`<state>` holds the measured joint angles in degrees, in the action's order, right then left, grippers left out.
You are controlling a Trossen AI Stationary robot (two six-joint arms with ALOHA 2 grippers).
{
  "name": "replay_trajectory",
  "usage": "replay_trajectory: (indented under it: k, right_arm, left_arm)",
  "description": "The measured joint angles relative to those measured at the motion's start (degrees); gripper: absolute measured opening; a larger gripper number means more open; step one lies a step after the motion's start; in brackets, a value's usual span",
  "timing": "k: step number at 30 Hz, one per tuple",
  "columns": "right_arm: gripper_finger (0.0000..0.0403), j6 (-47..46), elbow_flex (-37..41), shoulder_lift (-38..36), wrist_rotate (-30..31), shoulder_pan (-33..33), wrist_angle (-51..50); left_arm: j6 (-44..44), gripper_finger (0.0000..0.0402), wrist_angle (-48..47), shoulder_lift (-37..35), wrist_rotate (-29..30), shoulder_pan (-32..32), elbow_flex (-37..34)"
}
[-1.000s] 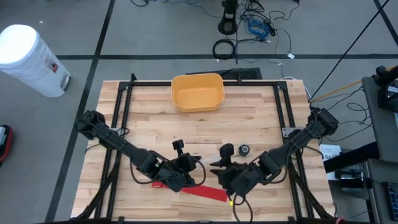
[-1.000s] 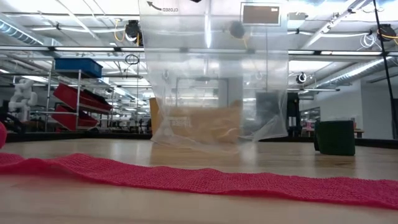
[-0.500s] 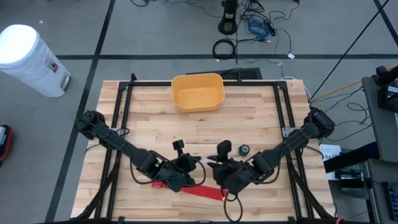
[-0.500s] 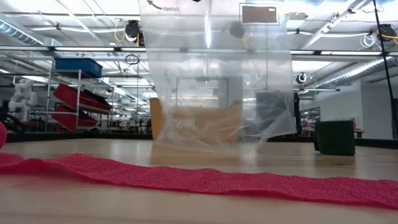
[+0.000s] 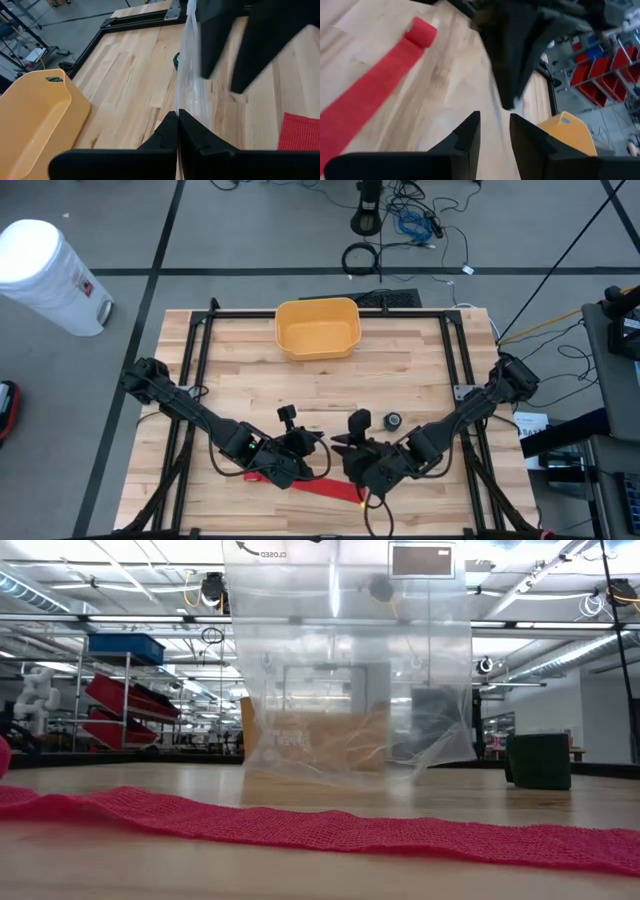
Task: Roll bandage
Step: Put the green bandage into the transparent zip bag
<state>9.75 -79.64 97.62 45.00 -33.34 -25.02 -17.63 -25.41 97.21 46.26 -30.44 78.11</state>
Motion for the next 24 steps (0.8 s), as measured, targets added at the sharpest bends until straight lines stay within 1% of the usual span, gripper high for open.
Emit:
replay_trajectory:
  k: [4,8,11,15,17,19,21,22,24]
  right_arm:
    - [0.0099,-2.3,0.0,0.0,-0.7,1.7,-2.4]
    - [0.0093,-3.7,0.0,0.0,-6.0,3.1,-4.2]
    - [0.0069,-4.3,0.0,0.0,-7.4,3.7,-4.2]
    - [0.0015,-4.3,0.0,0.2,-8.0,3.8,-4.7]
    - [0.0006,-4.3,0.0,0.2,-10.1,3.8,-4.8]
    - [0.0007,-4.3,0.0,0.2,-13.8,3.7,-5.0]
    - [0.0004,-3.9,0.0,0.2,-19.0,3.6,-4.9]
    - [0.0002,-3.8,0.0,0.2,-21.4,3.6,-4.8]
    - [0.0002,-4.4,0.0,0.2,-23.5,3.7,-4.6]
  left_arm:
    - [0.0,0.0001,0.0,0.0,0.0,0.0,0.0]
    - [0.0,0.0001,0.0,0.0,0.0,0.0,0.0]
    - [0.0,0.0001,0.0,0.0,0.0,0.0,0.0]
    - [0.9,0.0001,0.4,0.0,0.3,0.0,0.0]
    - [1.5,0.0001,0.4,0.0,3.1,-0.1,0.0]
    - [1.6,0.0001,0.1,0.0,9.6,-0.5,0.0]
    - [1.7,0.0001,-0.8,0.0,16.8,-0.8,0.0]
    - [2.0,0.0001,-1.0,0.0,19.3,-1.0,0.0]
    - [3.3,0.0001,-0.7,0.0,22.3,-1.6,0.0]
